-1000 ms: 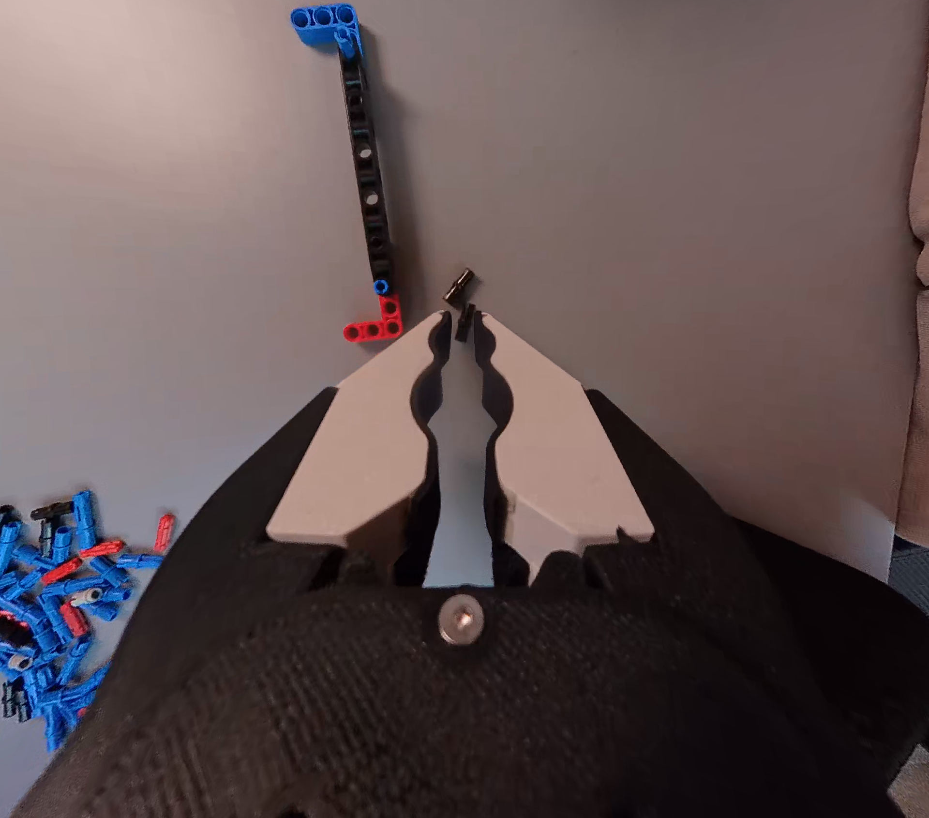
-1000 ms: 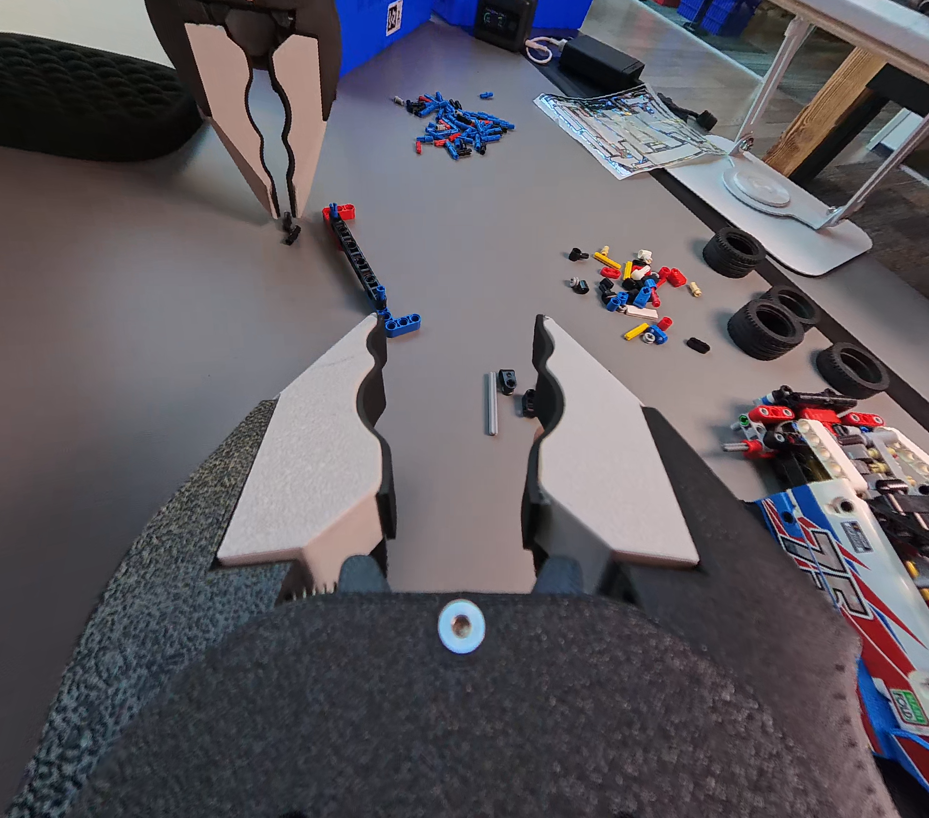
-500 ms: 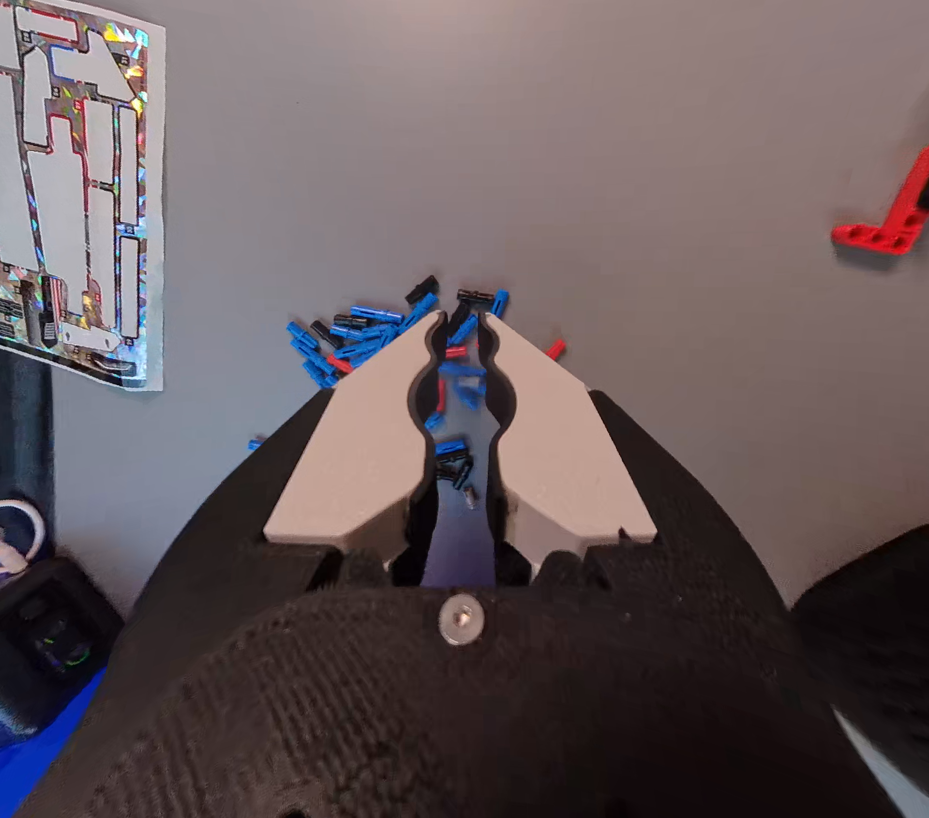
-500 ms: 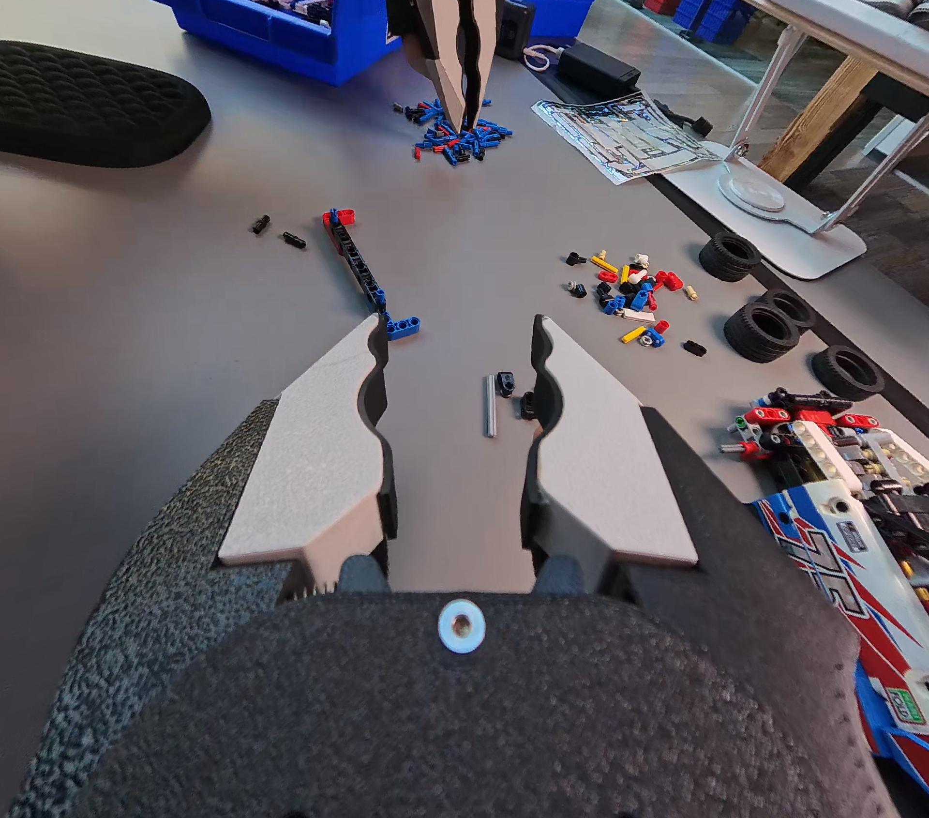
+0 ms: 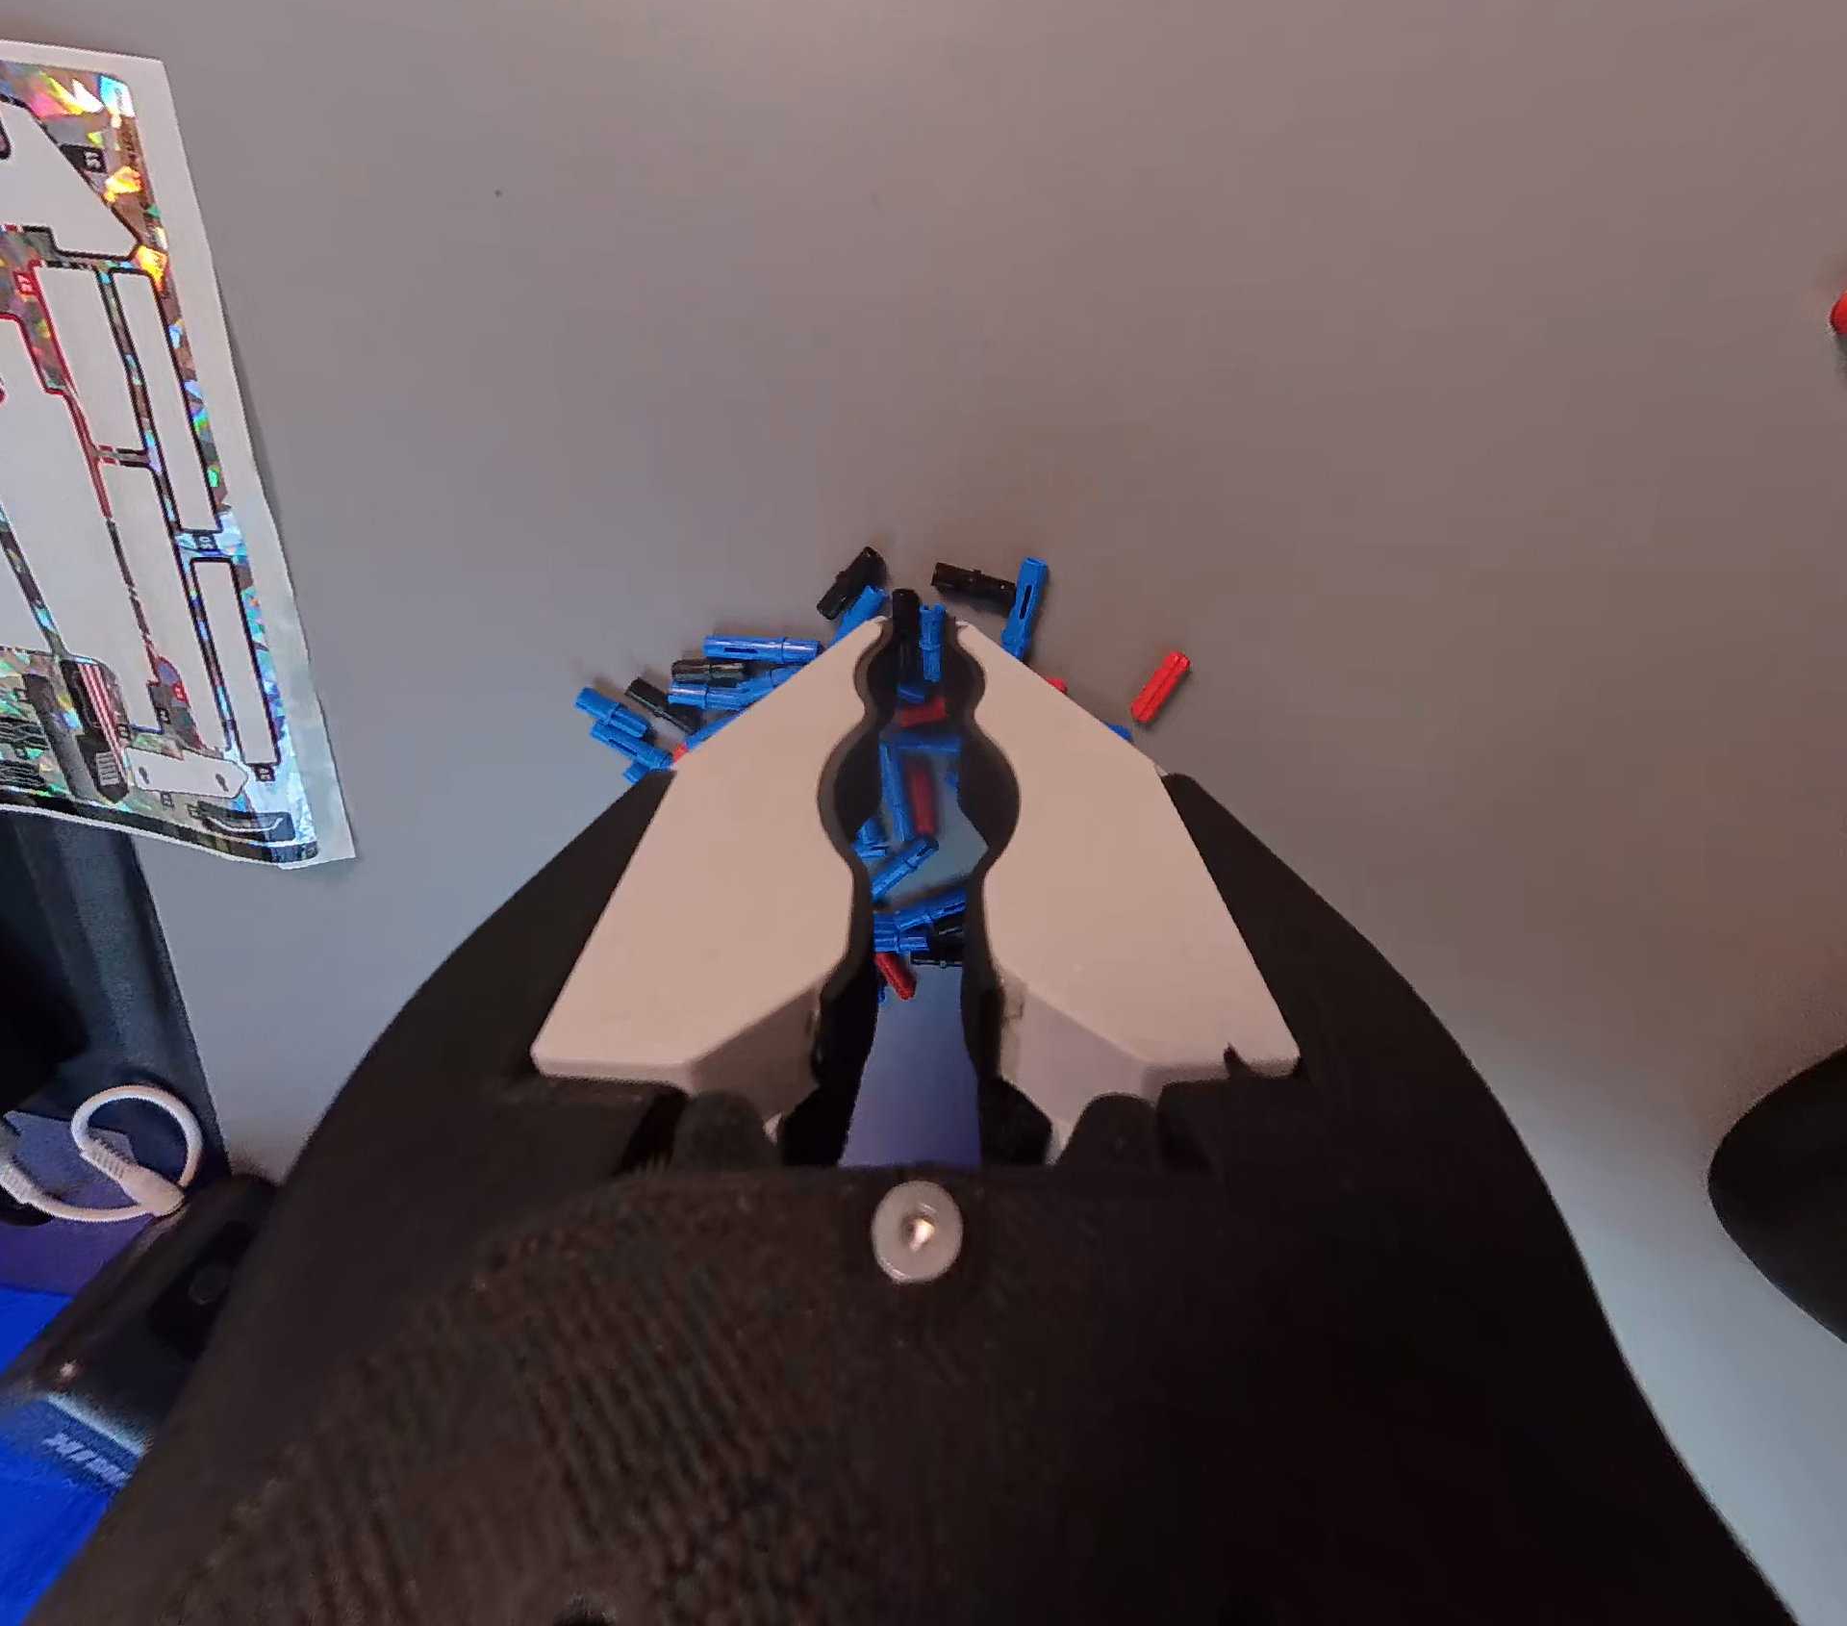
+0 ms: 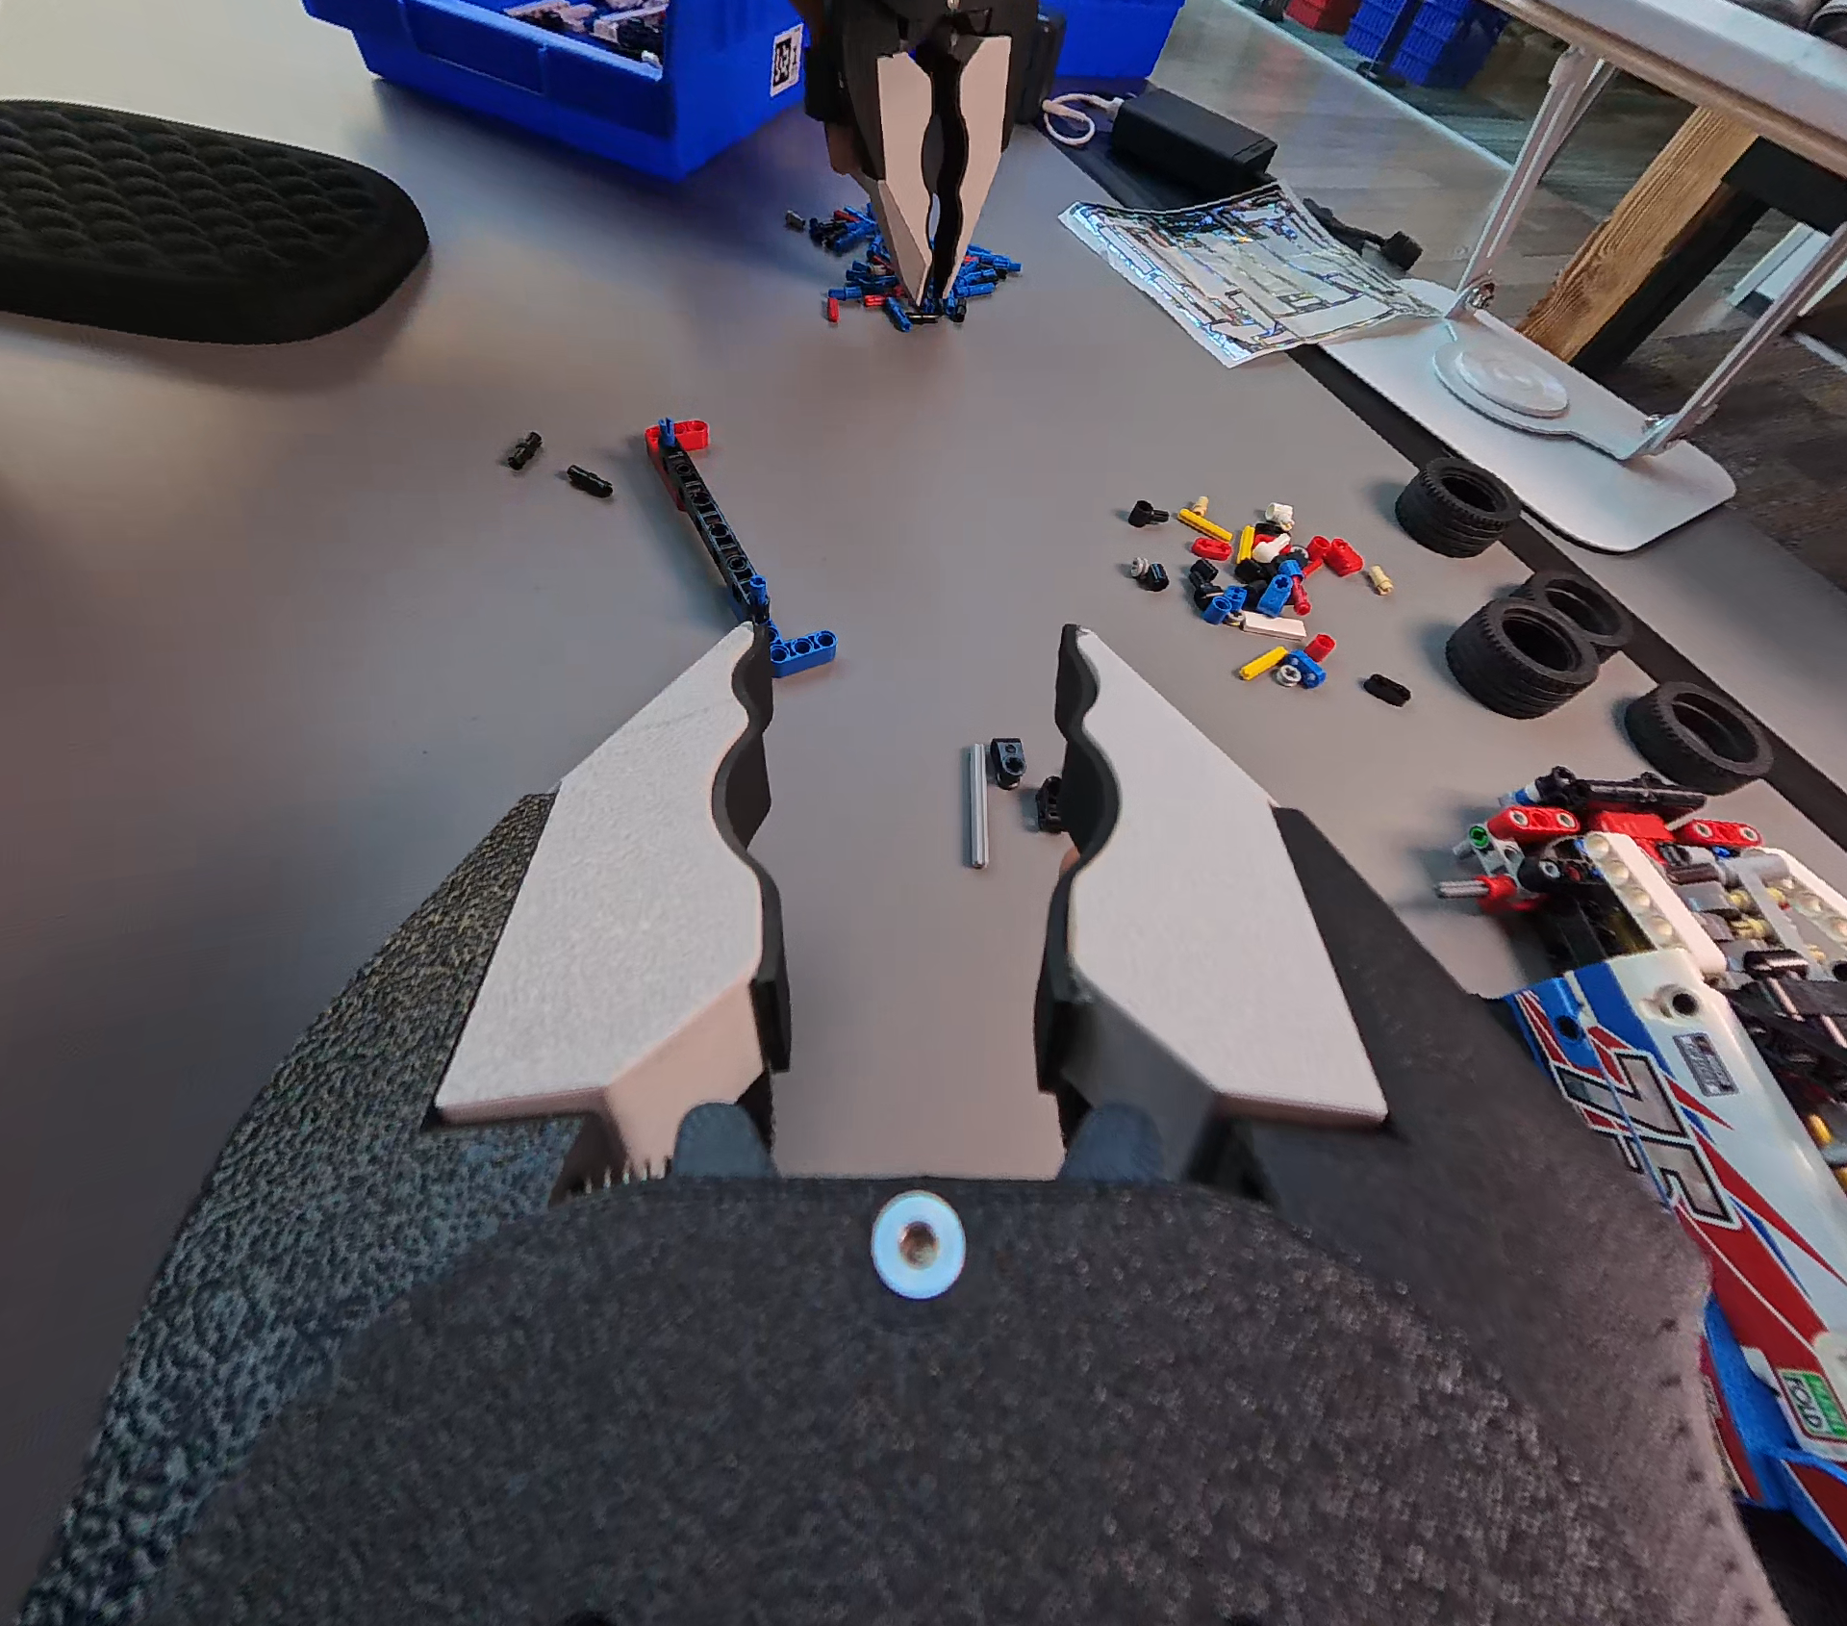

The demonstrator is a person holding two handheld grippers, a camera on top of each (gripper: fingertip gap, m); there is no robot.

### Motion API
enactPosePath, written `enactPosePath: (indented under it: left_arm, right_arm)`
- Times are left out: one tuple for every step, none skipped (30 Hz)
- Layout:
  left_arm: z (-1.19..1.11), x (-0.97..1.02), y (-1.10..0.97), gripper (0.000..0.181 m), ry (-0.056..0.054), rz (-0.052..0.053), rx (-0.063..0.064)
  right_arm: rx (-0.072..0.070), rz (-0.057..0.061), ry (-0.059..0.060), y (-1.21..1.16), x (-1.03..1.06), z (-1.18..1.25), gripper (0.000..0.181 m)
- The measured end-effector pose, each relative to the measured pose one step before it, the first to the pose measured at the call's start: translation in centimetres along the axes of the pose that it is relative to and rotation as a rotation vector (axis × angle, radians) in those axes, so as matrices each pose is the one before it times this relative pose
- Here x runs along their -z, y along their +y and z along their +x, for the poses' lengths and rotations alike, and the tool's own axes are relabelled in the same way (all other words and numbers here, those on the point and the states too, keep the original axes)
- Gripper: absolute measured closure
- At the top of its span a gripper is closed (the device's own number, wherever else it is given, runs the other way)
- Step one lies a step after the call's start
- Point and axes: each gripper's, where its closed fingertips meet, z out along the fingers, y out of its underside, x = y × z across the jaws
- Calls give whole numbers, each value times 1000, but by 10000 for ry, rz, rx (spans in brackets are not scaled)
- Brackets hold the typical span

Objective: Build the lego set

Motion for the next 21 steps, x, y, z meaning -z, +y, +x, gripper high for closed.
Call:
enactPosePath:
  left_arm:
    - [-51,80,-59,176,38,43,19]
    - [-203,113,-95,177,-39,81,47]
    - [-285,89,-9,177,-88,32,28]
    - [-254,5,46,178,-82,-4,4]
    - [-57,-58,33,178,19,4,14]
    - [119,-95,23,177,106,6,23]
    - [103,-104,28,176,67,-5,-4]
    - [74,-79,45,176,26,-18,-41]
    - [68,-47,5,176,14,8,-29]
    - [47,-35,-34,176,9,27,7]
    - [54,-41,3,176,17,8,8]
    - [49,-69,46,176,6,-21,-15]
    - [32,-80,70,176,-8,-30,-24]
    - [62,-44,13,177,12,2,-12]
    - [59,-17,-7,177,26,16,10]
    - [23,6,-3,177,15,6,14]
    - [11,-10,13,177,21,-3,22]
    - [-49,7,8,178,-5,-25,20]
    - [-232,65,-38,178,-144,-7,16]
    - [-32,331,-378,178,-63,186,70]
    - [345,713,-904,178,111,448,148]
  right_arm:
    - [-16,-3,3,32,0,28,126]
    - [-17,-6,0,31,-8,16,126]
    - [-9,-12,1,36,-14,24,126]
    - [-2,-12,0,40,-20,6,126]
    - [-5,-14,-5,43,-18,-2,126]
    - [-6,-17,-1,43,-26,5,126]
    - [-4,-18,3,50,-15,19,126]
    - [-6,-12,7,42,5,31,126]
    - [-13,0,8,16,0,29,125]
    - [-18,6,2,10,-3,27,126]
    - [-12,-1,-4,14,-9,15,126]
    - [1,-14,-3,32,-16,-4,126]
    - [10,-18,-7,42,-19,-23,126]
    - [8,-14,-9,23,-28,-24,126]
    - [0,-9,-5,27,-10,-8,126]
    - [-3,-2,2,5,3,11,126]
    - [-10,5,0,-2,-1,13,126]
    - [-11,2,-3,1,1,7,126]
    - [-3,1,-1,-2,-1,-4,126]
    - [1,1,2,-1,-1,4,126]
    - [-2,4,12,5,18,31,126]
